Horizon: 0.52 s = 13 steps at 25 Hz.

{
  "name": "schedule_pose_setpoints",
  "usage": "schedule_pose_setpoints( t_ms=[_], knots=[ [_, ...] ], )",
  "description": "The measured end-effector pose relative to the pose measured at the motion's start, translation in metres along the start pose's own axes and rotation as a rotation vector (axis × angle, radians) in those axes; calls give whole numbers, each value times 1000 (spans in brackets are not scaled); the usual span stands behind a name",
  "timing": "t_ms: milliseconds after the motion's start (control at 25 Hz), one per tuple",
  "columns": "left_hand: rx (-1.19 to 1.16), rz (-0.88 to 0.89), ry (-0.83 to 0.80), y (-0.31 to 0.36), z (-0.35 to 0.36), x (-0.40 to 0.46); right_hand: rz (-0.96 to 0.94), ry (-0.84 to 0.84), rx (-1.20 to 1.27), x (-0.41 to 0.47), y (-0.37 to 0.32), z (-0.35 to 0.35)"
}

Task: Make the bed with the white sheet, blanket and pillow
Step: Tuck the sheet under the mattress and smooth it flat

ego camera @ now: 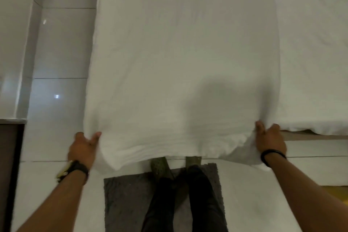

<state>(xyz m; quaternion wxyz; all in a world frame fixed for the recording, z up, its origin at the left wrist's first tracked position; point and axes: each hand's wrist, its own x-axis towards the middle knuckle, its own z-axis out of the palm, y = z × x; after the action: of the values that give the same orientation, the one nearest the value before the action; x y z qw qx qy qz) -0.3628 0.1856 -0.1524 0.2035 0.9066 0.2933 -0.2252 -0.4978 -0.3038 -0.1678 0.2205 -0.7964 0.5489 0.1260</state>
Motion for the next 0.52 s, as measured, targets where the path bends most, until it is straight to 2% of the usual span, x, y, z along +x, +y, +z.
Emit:
schedule_pose_setpoints(
  t_ms=[120,200,320,360,440,520],
  knots=[
    [-55,49,-17,1,10,2,60,-72,59,1,-7,2],
    [-58,50,6,-3,12,11,54,-64,94,-1,-13,6],
    [110,108,86,-3,17,6,35,0,78,-15,-13,6],
    [193,195,106,1,18,-3,23,26,19,-22,-16,3],
    [296,524,121,16,20,-24,-66,94,-97,-43,-28,1],
    [386,794,82,39,32,-39,-289,85,-141,-65,-55,11]
  ],
)
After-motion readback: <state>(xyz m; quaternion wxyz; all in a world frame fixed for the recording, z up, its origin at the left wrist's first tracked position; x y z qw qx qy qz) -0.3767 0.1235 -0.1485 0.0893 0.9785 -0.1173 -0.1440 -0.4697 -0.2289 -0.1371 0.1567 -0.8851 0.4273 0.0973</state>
